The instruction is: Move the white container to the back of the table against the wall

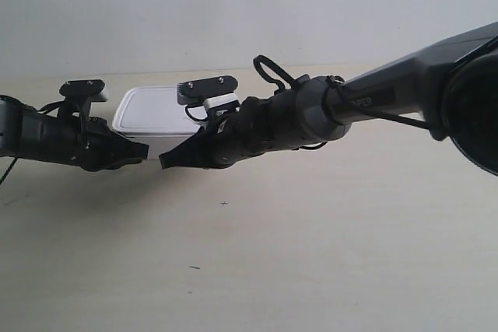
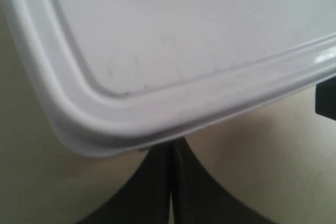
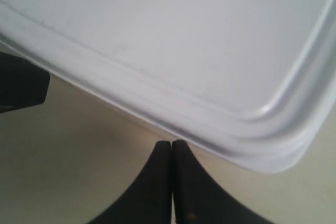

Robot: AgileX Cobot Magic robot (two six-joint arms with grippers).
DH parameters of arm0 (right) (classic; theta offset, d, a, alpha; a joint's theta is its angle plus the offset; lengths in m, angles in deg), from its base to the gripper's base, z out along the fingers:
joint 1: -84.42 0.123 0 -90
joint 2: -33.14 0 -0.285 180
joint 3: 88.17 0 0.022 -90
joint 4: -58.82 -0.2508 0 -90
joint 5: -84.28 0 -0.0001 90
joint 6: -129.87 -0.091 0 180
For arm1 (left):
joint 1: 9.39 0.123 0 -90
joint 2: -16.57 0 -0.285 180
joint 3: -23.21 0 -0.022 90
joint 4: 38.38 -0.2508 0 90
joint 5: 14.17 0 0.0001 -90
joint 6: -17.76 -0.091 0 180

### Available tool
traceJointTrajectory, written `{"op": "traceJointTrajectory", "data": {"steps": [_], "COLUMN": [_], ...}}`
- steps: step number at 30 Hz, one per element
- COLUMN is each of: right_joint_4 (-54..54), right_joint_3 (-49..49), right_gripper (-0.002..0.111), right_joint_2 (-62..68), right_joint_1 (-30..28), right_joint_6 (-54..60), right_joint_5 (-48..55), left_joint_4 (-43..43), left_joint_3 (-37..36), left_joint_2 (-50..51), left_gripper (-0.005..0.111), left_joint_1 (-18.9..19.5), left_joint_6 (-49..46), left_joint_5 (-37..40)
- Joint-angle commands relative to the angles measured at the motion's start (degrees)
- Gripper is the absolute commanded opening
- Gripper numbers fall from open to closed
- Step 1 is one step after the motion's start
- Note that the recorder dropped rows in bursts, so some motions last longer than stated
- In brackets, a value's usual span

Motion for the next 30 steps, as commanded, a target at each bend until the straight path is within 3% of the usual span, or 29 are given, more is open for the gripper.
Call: {"op": "traceJointTrajectory", "data": {"steps": [1,16,30], "right_joint_4": [0.40,0.40,0.40], "right_joint_3": [0.64,0.74,5.35], "right_gripper": [0.000,0.000,0.000], "right_joint_2": [0.28,1.60,5.86], "right_joint_1": [-1.75,-3.54,-3.54], "right_joint_6": [0.83,4.27,5.74], "right_joint_5": [-2.14,-7.28,-11.12], "left_joint_4": [0.42,0.42,0.42], "left_joint_3": [2.14,7.85,15.30], "left_joint_2": [0.36,4.57,8.65], "left_gripper": [0.000,0.000,0.000], "left_joint_1": [-0.06,-0.16,-4.09], "left_joint_6": [-0.07,-0.07,-0.36], "left_joint_5": [0.01,1.50,-2.38]}}
